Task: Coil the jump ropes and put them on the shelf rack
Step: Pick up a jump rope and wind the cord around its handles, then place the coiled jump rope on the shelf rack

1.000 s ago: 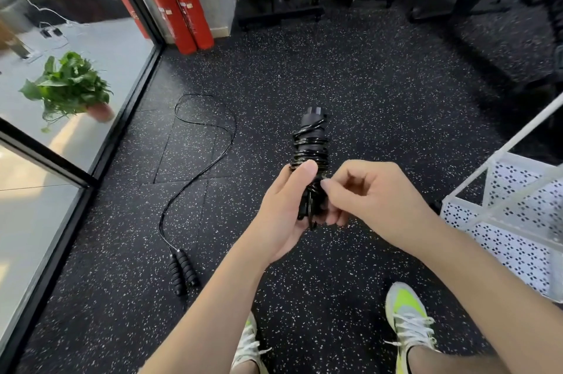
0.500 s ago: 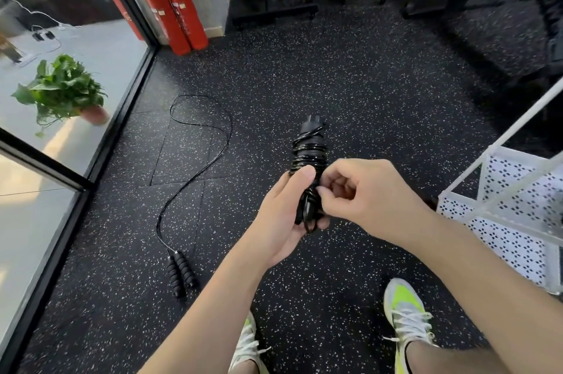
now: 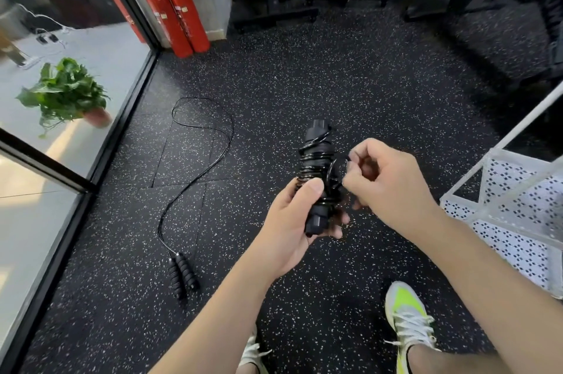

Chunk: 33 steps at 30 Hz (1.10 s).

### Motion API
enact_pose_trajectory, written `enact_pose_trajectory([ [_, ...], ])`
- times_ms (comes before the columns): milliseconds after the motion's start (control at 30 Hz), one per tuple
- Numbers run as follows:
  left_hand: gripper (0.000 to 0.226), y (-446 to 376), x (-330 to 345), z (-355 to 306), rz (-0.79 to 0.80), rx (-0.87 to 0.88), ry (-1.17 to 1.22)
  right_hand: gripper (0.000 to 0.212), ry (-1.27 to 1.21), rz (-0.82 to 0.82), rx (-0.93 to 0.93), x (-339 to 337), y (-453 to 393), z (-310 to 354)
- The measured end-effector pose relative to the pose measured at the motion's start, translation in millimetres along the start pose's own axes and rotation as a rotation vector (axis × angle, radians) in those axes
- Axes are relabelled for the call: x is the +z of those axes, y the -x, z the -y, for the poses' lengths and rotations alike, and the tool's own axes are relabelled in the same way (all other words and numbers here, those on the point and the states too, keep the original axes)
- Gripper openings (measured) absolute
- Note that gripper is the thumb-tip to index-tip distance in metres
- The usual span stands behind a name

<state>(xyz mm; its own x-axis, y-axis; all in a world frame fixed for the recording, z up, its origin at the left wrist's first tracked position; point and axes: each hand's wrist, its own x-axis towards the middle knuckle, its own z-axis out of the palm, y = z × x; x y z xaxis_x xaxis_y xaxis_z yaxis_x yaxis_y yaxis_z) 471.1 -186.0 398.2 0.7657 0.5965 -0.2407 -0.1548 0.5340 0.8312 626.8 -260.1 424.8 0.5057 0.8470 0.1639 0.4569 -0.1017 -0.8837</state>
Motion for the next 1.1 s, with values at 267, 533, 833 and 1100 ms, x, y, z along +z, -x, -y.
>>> enact_pose_trajectory([
  [267,0.044,-5,1,2,-0.191,0.052,0.022,0.007,-0.128,0.049,-0.041,12,10,0],
  [533,0.066,-5,29,13,-0.336,0.186,-0.682,0.024,-0.185,0.052,0.184,11,21,-18],
  [833,0.103,-18,110,88,-0.083,0.148,-1.072,0.054,0.161,-0.05,0.406,-89,66,-63],
  [1100,0.122,-67,242,191,0.313,-0.045,-1.4,0.053,0.321,-0.174,0.685,-223,123,-147],
])
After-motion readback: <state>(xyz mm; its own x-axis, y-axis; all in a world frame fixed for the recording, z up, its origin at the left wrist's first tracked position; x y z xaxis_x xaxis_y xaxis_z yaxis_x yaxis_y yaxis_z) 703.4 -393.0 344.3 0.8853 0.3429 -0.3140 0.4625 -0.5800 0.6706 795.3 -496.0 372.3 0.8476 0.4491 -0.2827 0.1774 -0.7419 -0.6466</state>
